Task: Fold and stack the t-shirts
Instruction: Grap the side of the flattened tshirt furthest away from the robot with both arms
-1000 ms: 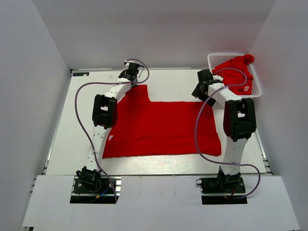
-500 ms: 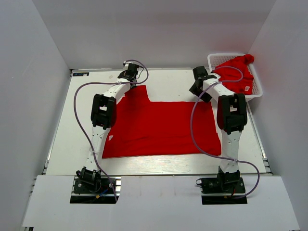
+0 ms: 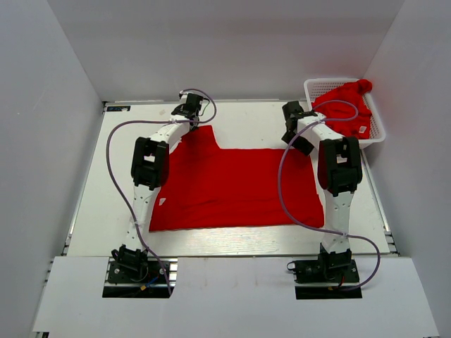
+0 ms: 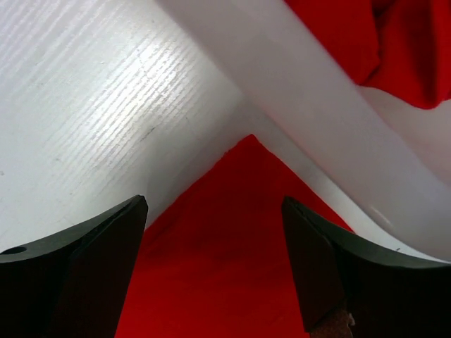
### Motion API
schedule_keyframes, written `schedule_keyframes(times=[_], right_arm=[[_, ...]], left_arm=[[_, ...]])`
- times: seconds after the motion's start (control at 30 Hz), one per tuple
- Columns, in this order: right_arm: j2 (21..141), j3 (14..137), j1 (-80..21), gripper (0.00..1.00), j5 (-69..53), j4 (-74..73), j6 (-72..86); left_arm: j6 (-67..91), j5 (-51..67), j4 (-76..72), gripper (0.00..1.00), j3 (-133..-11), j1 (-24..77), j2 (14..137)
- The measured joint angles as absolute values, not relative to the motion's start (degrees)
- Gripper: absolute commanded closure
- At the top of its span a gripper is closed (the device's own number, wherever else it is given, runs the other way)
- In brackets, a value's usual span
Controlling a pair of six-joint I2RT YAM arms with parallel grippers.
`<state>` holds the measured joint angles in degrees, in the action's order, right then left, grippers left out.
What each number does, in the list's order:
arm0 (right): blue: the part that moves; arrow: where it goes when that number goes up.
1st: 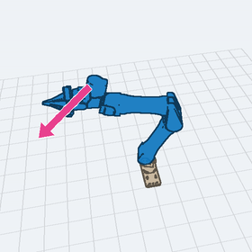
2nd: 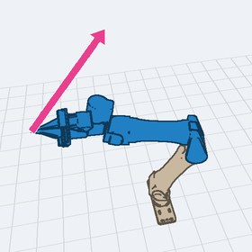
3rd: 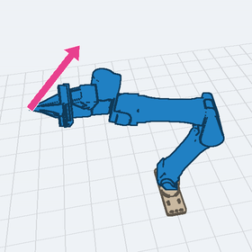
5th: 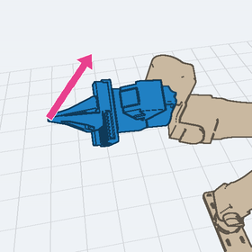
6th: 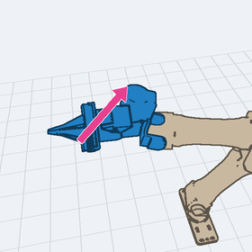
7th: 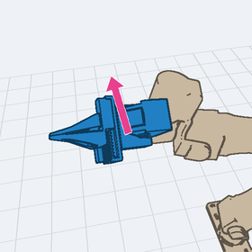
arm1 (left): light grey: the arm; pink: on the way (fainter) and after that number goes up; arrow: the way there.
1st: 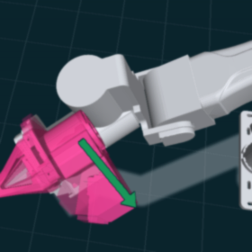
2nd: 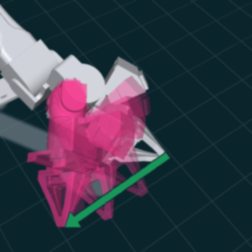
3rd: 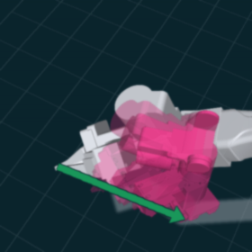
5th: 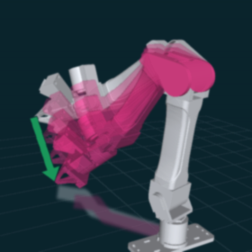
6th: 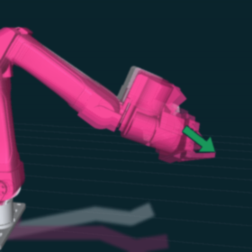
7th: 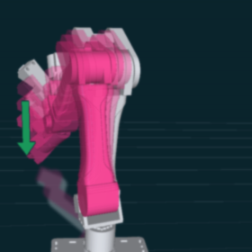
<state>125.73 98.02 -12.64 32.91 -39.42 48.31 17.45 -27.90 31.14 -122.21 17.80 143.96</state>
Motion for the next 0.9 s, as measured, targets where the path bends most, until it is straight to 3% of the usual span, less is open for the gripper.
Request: schedule_keyframes(times=[0.03,0.23,0.3,0.37,0.47,0.53,0.57,0.9], right_arm=[[125.84,98.04,-12.64,0.25,33.06,-39.53,48.31],[126.74,98.15,-12.80,0.33,34.20,-40.58,48.84],[126.80,98.15,-12.82,0.40,34.28,-40.56,48.99],[126.87,98.15,-12.82,0.68,34.28,-40.42,48.93],[127.15,98.15,-12.78,0.87,34.20,-39.94,49.36],[127.22,98.15,-12.78,0.91,34.15,-39.88,49.32],[127.22,98.15,-12.78,1.00,34.15,-39.86,49.36],[127.17,98.35,-12.75,1.00,34.06,-40.10,48.95]], left_arm=[[17.45,-27.90,31.18,1.00,-122.21,17.80,143.90],[17.45,-27.90,31.22,1.00,-122.21,17.80,143.50],[17.45,-27.88,31.20,1.00,-122.21,17.80,143.46],[17.45,-27.83,31.20,1.00,-122.21,17.80,143.44],[17.45,-27.57,30.76,1.00,-121.60,17.80,142.93],[17.43,-27.49,30.70,1.00,-120.62,17.80,142.04],[17.41,-27.42,30.74,1.00,-120.33,17.80,141.62],[16.58,-25.69,29.34,1.00,-117.05,17.80,134.78]])
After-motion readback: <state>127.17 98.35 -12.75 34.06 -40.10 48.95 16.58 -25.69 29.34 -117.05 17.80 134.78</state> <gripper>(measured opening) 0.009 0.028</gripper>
